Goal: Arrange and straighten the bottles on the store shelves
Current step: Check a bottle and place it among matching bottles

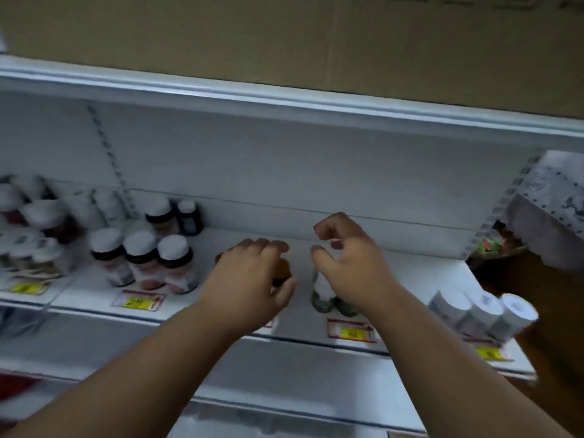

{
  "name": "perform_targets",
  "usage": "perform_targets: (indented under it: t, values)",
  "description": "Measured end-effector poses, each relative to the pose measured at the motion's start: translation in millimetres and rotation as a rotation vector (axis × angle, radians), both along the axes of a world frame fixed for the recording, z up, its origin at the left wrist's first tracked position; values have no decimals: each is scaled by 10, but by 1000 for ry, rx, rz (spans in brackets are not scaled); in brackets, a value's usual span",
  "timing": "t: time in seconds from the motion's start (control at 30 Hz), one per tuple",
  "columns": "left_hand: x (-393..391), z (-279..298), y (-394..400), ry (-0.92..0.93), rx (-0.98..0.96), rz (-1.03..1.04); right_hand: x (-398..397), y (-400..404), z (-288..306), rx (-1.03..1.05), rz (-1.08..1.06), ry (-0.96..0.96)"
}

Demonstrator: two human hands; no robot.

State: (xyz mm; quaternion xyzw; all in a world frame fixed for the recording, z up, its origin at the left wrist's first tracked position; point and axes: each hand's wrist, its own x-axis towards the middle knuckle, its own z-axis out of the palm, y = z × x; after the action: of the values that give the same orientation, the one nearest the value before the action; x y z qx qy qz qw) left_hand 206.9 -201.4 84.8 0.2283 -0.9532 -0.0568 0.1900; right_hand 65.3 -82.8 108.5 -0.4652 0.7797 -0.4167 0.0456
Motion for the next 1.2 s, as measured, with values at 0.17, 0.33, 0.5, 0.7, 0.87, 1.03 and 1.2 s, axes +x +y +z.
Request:
perform_targets:
  t: [0.17,0.33,0.5,0.7,0.87,1.03,1.2]
  values:
    - [847,-31,-670,40,26,132,781,-893,-10,3,133,-42]
    - [1168,-48,-1114,64,70,235,1005,-1538,1,76,168,21]
    - [1180,-69,-1517,88,73,298,733,-2307,-91,165,276,155]
    - [1187,-166,-1966,193,11,315,223,-3403,-625,329,407,266]
    - [1172,-184,-2205,141,38,280,223,-3585,-890,440,380,287]
    - [1234,-150,-2520,103,98,215,283,-3714,-881,435,247,415]
    - [1310,-172,-2830,126,121,82,317,-3641,-873,305,121,229]
